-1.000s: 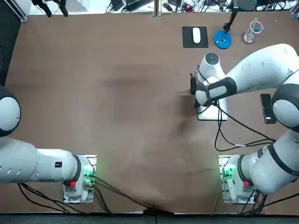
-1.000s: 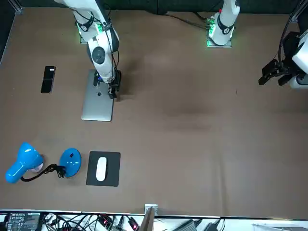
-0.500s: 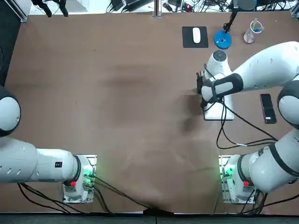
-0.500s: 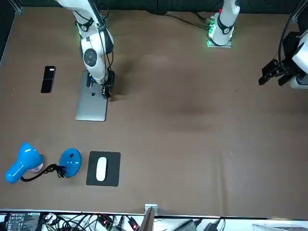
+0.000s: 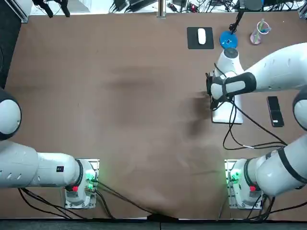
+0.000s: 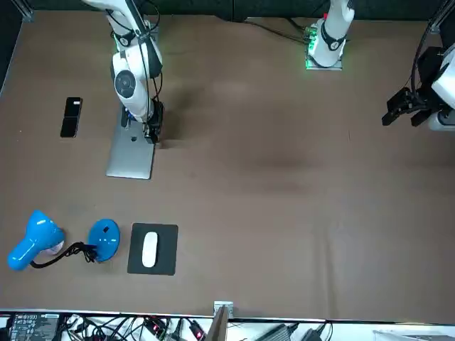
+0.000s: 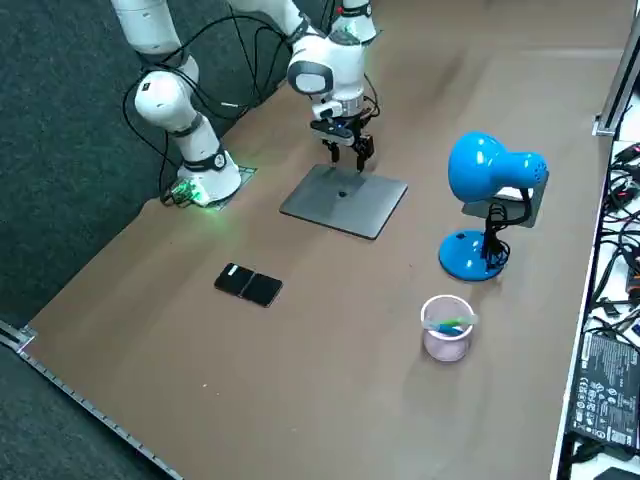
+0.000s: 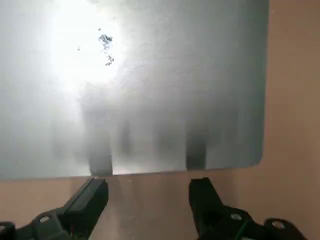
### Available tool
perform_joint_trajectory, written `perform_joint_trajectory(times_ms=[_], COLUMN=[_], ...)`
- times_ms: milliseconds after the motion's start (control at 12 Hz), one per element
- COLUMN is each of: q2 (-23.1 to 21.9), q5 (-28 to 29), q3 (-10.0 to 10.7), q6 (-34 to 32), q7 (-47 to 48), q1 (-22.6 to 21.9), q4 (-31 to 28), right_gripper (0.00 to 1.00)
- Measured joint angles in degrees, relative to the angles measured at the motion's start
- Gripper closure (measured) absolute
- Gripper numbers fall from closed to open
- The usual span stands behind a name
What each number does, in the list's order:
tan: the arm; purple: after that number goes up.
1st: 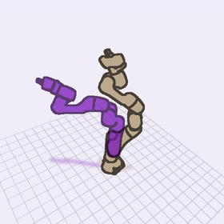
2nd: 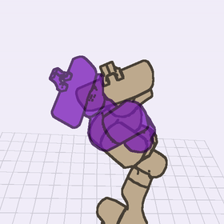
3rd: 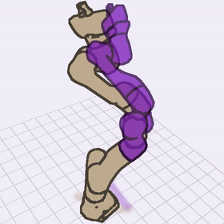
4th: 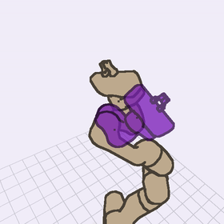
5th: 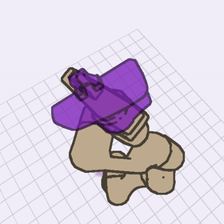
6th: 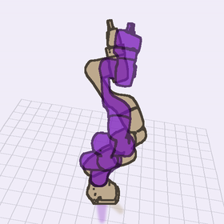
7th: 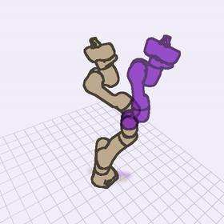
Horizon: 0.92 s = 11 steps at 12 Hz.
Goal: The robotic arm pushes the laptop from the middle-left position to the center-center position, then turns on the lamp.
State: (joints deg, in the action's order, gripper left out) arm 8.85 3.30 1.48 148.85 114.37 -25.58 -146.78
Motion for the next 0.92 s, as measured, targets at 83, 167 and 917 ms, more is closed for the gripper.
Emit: perform_joint_trajectory(times_ms=[83,167,917], q2=[-1.1,-2.1,1.5], q5=[0.0,0.0,-0.3], q3=[0.0,0.0,0.4], q6=[-1.1,-2.0,-16.0], q7=[-0.6,-1.4,-28.3], q1=[0.0,0.0,4.8], q4=[0.0,0.3,24.9], right_gripper=[0.00,0.00,0.03])
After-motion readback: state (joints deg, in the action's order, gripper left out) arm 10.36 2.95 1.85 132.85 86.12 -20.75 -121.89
